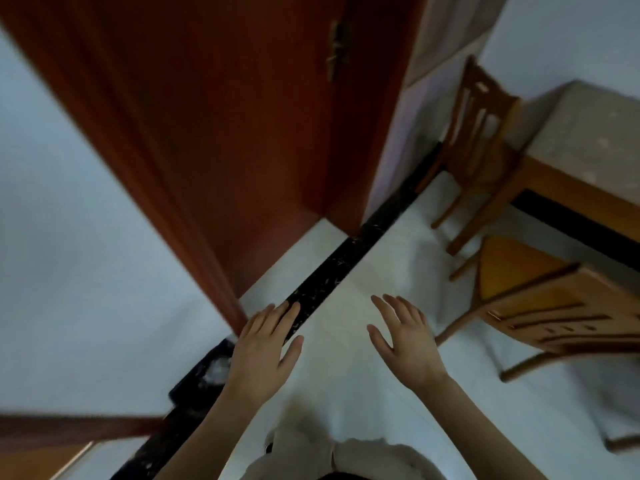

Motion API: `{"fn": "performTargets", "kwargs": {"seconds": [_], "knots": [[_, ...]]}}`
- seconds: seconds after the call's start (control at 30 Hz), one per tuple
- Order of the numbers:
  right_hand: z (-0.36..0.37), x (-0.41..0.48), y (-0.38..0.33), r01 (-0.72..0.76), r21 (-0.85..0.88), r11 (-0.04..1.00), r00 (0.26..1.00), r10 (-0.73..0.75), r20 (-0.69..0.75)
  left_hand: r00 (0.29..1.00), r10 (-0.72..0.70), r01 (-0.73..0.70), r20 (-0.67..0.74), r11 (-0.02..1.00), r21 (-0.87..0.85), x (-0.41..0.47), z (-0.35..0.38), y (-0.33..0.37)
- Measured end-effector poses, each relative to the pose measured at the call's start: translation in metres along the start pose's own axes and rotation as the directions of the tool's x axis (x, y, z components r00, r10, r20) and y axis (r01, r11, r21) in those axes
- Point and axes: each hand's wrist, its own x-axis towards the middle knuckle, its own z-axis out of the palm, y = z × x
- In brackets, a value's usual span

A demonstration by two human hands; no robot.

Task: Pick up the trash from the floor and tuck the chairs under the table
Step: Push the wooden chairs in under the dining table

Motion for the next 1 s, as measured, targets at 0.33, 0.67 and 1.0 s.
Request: {"fn": "performTargets", "kwargs": {"seconds": [0.33,0.67,1.0], "knots": [[-0.086,-0.115,0.175,-0.368,0.049,0.929,0.897,0.369,-0.243,0.948,0.304,-0.298,0.093,0.952,-0.076,0.088,0.071,0.184],[-0.132,-0.111,0.279,-0.436,0.111,0.893,0.839,0.448,-0.309,0.899,0.432,-0.421,0.076,0.898,-0.128,0.152,0.116,0.318],[-0.105,0.045,0.307,-0.375,0.086,0.923,0.895,0.385,-0.228,0.876,0.463,-0.461,0.136,0.886,-0.045,0.286,0.123,0.283]]}}
